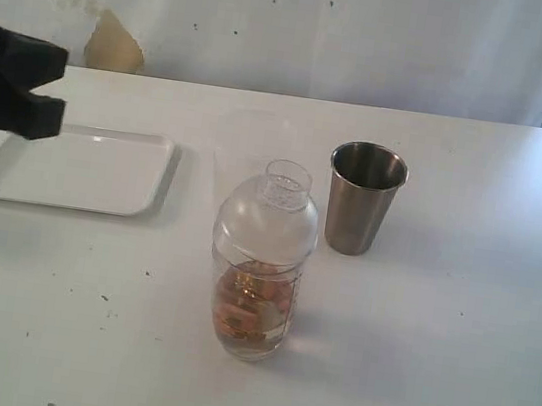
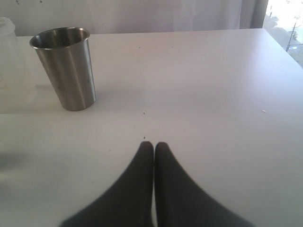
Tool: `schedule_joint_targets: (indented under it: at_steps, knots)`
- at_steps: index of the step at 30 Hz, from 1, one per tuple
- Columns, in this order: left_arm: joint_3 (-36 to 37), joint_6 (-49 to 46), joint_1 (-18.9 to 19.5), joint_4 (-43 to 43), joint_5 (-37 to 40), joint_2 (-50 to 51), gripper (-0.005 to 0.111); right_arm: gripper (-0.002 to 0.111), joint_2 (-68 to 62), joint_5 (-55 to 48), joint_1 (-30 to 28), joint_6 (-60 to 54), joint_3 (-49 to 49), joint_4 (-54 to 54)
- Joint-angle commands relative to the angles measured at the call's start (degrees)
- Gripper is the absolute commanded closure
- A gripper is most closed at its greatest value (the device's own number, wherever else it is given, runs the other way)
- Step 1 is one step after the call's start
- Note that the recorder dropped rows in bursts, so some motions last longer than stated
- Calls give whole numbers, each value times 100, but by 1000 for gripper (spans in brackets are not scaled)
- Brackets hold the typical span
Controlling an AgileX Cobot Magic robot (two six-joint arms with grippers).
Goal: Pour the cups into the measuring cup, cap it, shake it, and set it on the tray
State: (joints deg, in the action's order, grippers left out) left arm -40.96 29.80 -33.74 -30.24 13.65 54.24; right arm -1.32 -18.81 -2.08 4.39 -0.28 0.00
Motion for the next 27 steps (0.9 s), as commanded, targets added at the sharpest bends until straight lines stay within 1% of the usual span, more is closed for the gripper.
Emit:
schedule_joint_targets:
  at_steps: [1, 3, 6, 9, 11, 15, 25, 27]
  knots:
    - [769, -37, -95, 24, -188, -1151, 106, 108, 31, 46, -25, 54, 28, 0]
    - [1066, 12, -123, 138, -170, -1700, 106, 108, 31, 46, -25, 54, 28, 0]
    - [1423, -143, -134, 762, 296, -2436, 106, 108, 31, 46, -25, 54, 28, 0]
    - [1589, -558, -134, 1339, 781, -3019, 106, 108, 31, 46, -25, 54, 28, 0]
    - [1623, -630, -134, 1550, 1029, -3264, 106, 108, 31, 46, -25, 54, 28, 0]
    - [1626, -630, -134, 1560, 1136, -3496, 106, 108, 31, 46, -25, 54, 28, 0]
    - [1651, -630, -134, 1529, 1127, -3496, 106, 108, 31, 46, -25, 54, 28, 0]
    - [1651, -630, 20, 1756, 1163, -3529, 106, 108, 31, 46, -25, 54, 28, 0]
